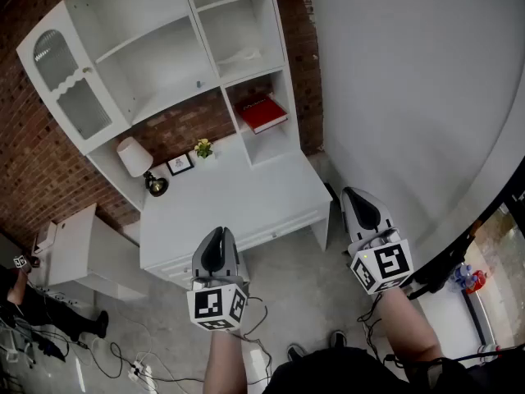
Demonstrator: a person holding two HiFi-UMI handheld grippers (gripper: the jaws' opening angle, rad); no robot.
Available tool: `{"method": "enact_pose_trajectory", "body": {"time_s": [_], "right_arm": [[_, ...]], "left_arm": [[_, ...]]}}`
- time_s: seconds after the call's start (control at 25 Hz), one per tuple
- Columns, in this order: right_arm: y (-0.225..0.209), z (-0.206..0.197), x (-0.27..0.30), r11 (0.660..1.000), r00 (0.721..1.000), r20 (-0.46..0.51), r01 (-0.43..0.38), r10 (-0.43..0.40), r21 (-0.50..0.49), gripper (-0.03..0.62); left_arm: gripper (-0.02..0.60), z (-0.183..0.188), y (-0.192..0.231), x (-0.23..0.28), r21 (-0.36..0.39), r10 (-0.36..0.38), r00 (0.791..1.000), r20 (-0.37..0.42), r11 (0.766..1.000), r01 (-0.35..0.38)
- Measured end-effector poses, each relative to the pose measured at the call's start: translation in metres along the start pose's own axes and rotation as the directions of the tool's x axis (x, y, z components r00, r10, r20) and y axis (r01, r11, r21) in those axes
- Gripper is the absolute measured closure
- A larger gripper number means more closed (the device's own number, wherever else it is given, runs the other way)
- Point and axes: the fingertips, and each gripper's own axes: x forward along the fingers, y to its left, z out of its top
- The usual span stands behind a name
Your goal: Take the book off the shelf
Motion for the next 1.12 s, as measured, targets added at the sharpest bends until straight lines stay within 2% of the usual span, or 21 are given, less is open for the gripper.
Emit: {"method": "enact_pose_trajectory", "body": {"time_s": [0.24, 0.4, 0.6, 0.64, 0.68, 0.72, 0.76, 1.12], "right_arm": [[-0.026, 0.005, -0.014, 1.000, 1.000, 0.012, -0.003, 0.003, 0.007, 0.594], [-0.034, 0.000, -0.017, 0.999, 0.999, -0.010, -0.034, 0.034, 0.015, 0.594], [-0.048, -0.004, -0.015, 0.998, 0.997, -0.029, -0.066, 0.067, 0.019, 0.578], [-0.050, -0.003, -0.015, 0.997, 0.996, -0.029, -0.080, 0.081, 0.020, 0.544], [-0.052, -0.002, -0.015, 0.995, 0.995, -0.030, -0.097, 0.098, 0.023, 0.482], [-0.054, -0.002, -0.015, 0.993, 0.993, -0.031, -0.112, 0.113, 0.030, 0.408], [-0.057, -0.002, -0.015, 0.992, 0.992, -0.031, -0.123, 0.124, 0.036, 0.367], [-0.074, -0.013, -0.013, 0.989, 0.990, -0.026, -0.140, 0.142, 0.045, 0.355]], "left_arm": [[0.543, 0.009, -0.031, 0.001, 0.028, 0.009, 1.000, -0.008, 1.000, -0.009], [0.543, 0.014, -0.036, 0.001, 0.031, 0.044, 0.999, -0.004, 0.999, -0.044], [0.541, 0.026, -0.041, 0.003, 0.071, 0.103, 0.995, 0.011, 0.992, -0.104], [0.531, 0.027, -0.044, 0.003, 0.069, 0.112, 0.994, 0.015, 0.991, -0.113], [0.457, 0.029, -0.047, 0.004, 0.062, 0.121, 0.993, 0.018, 0.991, -0.122], [0.354, 0.029, -0.050, 0.005, 0.053, 0.129, 0.992, 0.020, 0.990, -0.129], [0.325, 0.030, -0.054, 0.005, 0.047, 0.135, 0.991, 0.020, 0.990, -0.136], [0.314, 0.020, -0.068, 0.015, 0.067, 0.157, 0.988, -0.009, 0.986, -0.156]]}}
